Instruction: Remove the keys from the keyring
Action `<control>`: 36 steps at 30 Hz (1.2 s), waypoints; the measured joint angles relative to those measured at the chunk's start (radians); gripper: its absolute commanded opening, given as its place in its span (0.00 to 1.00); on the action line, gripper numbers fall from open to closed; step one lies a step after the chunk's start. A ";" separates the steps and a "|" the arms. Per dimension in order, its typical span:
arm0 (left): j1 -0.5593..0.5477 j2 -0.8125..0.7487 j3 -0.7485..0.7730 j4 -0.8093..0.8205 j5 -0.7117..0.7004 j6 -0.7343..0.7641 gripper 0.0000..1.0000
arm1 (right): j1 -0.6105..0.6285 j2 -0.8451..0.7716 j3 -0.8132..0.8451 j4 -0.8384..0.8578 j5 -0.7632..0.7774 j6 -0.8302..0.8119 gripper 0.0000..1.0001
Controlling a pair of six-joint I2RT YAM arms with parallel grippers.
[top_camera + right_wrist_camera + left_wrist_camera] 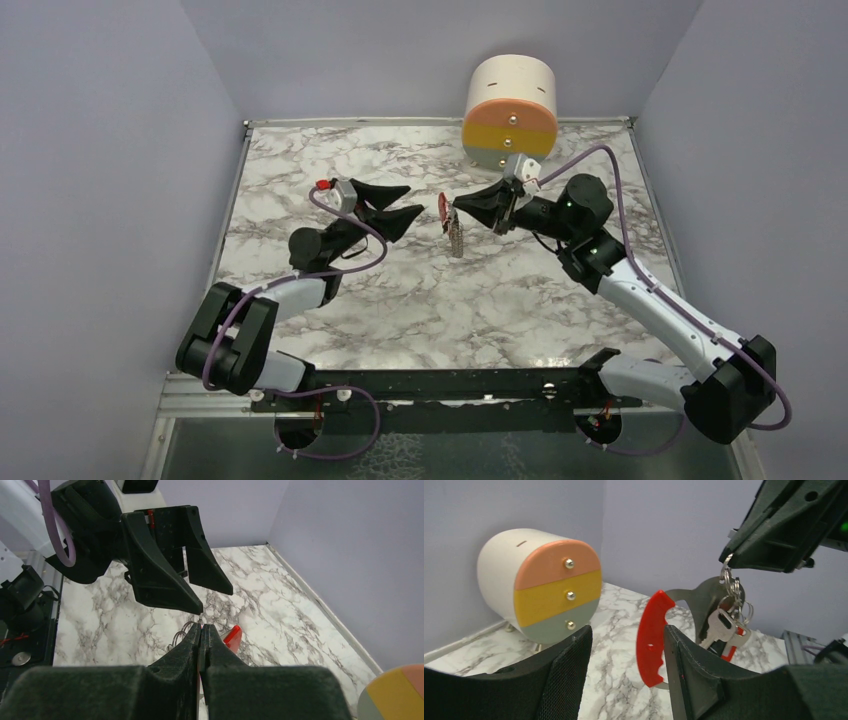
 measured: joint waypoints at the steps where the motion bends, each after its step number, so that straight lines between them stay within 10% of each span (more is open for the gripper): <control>1: 0.000 0.000 -0.005 0.016 0.019 -0.010 0.57 | 0.000 -0.002 0.000 0.000 -0.008 0.000 0.02; 36: -0.086 0.018 0.003 0.101 0.181 -0.123 0.65 | 0.000 -0.055 -0.020 0.029 -0.175 0.009 0.02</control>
